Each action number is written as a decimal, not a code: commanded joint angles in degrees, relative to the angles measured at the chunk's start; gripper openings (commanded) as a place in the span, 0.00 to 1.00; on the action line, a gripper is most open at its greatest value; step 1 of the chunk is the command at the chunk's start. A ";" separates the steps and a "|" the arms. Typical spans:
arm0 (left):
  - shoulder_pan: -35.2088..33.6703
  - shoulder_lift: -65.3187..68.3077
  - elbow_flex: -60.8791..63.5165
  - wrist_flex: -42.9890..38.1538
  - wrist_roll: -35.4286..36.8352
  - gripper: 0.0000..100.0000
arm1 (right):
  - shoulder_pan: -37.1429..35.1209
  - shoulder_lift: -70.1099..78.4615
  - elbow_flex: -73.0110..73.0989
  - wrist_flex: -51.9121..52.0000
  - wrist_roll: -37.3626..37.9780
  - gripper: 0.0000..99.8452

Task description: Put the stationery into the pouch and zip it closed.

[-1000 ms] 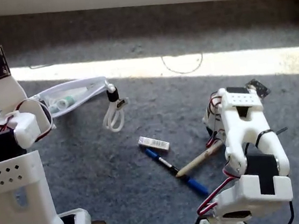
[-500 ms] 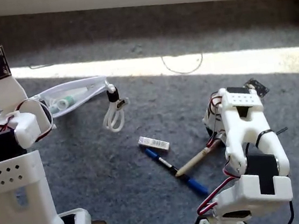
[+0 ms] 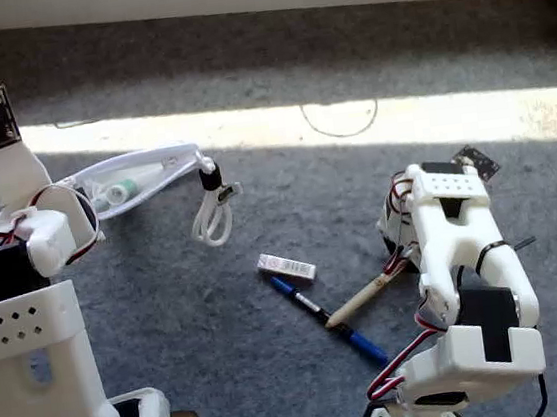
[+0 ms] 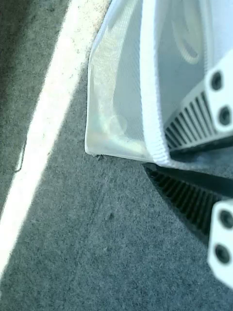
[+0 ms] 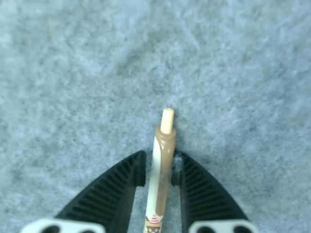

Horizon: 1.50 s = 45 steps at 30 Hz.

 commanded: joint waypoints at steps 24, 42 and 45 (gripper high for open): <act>2.68 1.19 2.33 -1.67 -0.26 0.01 | 0.66 -1.01 -3.03 -0.22 4.48 0.01; 8.84 1.19 2.07 -1.32 -0.26 0.01 | -0.40 -21.41 -2.42 2.51 4.57 0.01; 8.66 1.19 2.07 -1.32 -0.44 0.01 | -0.40 -21.85 -2.42 2.59 4.57 0.01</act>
